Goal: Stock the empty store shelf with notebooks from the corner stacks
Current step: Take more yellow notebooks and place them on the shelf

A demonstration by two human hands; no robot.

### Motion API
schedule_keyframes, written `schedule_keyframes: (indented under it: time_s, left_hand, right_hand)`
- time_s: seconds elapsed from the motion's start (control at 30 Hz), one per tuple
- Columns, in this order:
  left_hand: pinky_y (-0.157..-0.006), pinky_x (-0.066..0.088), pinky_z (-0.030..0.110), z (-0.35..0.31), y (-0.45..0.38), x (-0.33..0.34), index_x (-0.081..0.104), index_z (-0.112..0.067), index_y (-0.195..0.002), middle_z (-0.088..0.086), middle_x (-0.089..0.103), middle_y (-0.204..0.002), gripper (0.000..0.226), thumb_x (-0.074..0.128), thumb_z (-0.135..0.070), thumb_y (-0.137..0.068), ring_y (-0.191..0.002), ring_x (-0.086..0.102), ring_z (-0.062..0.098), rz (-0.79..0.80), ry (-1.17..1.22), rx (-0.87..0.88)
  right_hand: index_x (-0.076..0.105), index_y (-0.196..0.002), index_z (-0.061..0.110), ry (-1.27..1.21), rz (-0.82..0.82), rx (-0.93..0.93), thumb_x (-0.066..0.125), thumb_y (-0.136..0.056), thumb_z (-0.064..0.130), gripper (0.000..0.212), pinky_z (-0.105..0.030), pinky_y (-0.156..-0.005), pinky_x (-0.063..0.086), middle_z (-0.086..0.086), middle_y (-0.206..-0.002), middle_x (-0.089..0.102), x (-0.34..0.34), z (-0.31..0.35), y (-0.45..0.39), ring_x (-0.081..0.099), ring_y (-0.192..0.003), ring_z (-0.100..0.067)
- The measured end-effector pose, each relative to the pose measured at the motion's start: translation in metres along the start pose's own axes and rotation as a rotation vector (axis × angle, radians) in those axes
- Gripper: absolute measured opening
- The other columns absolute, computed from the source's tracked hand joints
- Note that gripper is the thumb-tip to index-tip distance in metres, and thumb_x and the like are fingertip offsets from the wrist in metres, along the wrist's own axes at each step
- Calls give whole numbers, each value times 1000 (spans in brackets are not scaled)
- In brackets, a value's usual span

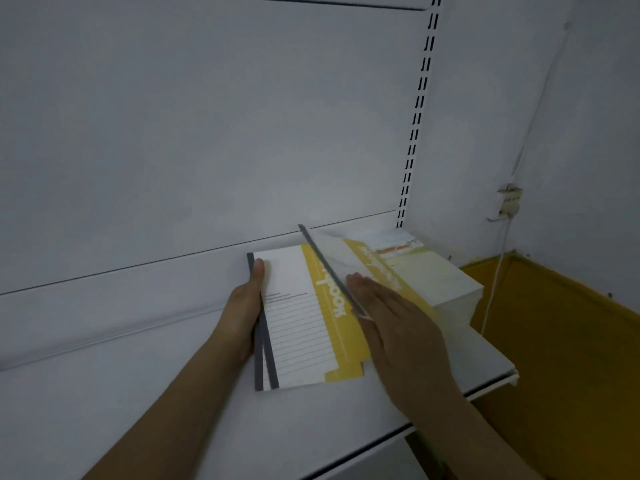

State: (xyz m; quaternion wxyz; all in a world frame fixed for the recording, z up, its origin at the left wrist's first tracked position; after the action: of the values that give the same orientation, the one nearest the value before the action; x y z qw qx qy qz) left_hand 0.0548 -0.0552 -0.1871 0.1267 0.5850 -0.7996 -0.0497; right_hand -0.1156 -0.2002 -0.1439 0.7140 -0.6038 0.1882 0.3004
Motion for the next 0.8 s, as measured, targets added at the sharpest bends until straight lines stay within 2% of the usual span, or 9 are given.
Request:
schedule_keyframes:
  time_s: [0.07,0.17,0.23,0.3,0.47,0.53,0.6,0.7,0.8]
  left_hand:
    - [-86,56,43,-3,3,6,69,-8,-107,17,75,-98,69,44,-69,-88,-92,72,33,36,74,-2]
    - [-87,57,43,-9,10,9,65,1,-112,22,72,-107,42,60,-36,-93,-97,70,35,96,93,70]
    - [-83,58,39,-18,13,5,65,-2,-110,19,73,-106,23,62,-17,-92,-97,70,34,108,47,150]
    - [-79,58,33,-33,18,3,65,-9,-106,8,76,-99,17,62,-15,-91,-92,71,26,123,22,259]
    - [-85,54,23,-50,45,11,62,-25,-110,-12,73,-103,25,60,-34,-87,-100,68,8,198,-287,505]
    - [-92,52,26,-46,51,6,61,-27,-112,-15,72,-108,27,59,-33,-86,-105,66,7,178,-260,505]
    - [-93,51,29,-46,57,-3,61,-26,-113,-13,72,-110,25,59,-31,-88,-107,66,8,145,-232,498]
    - [-87,51,17,-44,70,-18,57,-31,-116,-19,70,-111,23,57,-31,-93,-105,64,0,136,-300,473]
    - [-97,48,21,-35,81,-48,46,-35,-126,-20,62,-125,34,58,-25,-97,-116,57,-3,68,-395,441]
  right_hand:
    - [55,-135,10,82,169,-102,38,-95,34,49,-33,-102,42,-3,-137,56,30,27,6,51,-128,-16]
    - [49,-139,14,99,414,-177,24,-100,54,62,-39,-109,37,-2,-148,44,61,46,15,39,-138,-17]
    - [43,-144,14,69,374,-153,23,-100,56,64,-41,-114,28,-3,-155,32,58,40,9,29,-144,-19]
    - [28,-150,14,12,216,-25,29,-100,52,63,-39,-117,20,-3,-160,20,37,28,-6,19,-147,-19]
    - [1,-153,33,-593,-7,363,52,-88,56,86,-35,-112,35,10,-157,17,12,3,-38,28,-140,-8]
    - [4,-152,34,-590,-85,430,55,-84,58,89,-30,-108,35,11,-155,22,10,-5,-47,33,-135,-7]
    - [21,-149,30,-568,-58,447,55,-82,60,80,-24,-105,33,13,-147,38,13,-8,-54,40,-130,-8]
    - [58,-108,28,-890,101,478,59,-89,46,26,-11,-77,44,23,-95,68,30,13,-65,64,-92,1]
    - [62,-91,20,-961,97,379,57,-95,31,13,-9,-62,43,21,-74,67,33,48,-86,59,-66,7]
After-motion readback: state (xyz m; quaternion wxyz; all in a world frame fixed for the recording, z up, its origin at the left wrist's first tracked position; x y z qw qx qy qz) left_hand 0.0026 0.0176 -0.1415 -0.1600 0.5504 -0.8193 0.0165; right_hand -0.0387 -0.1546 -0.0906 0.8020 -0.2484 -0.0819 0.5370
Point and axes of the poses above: each hand's wrist, its own y-axis away from the middle knuckle, its own x-axis out of the palm, z = x × y, the point moved 5 cm from there along -y, towards the middle knuckle
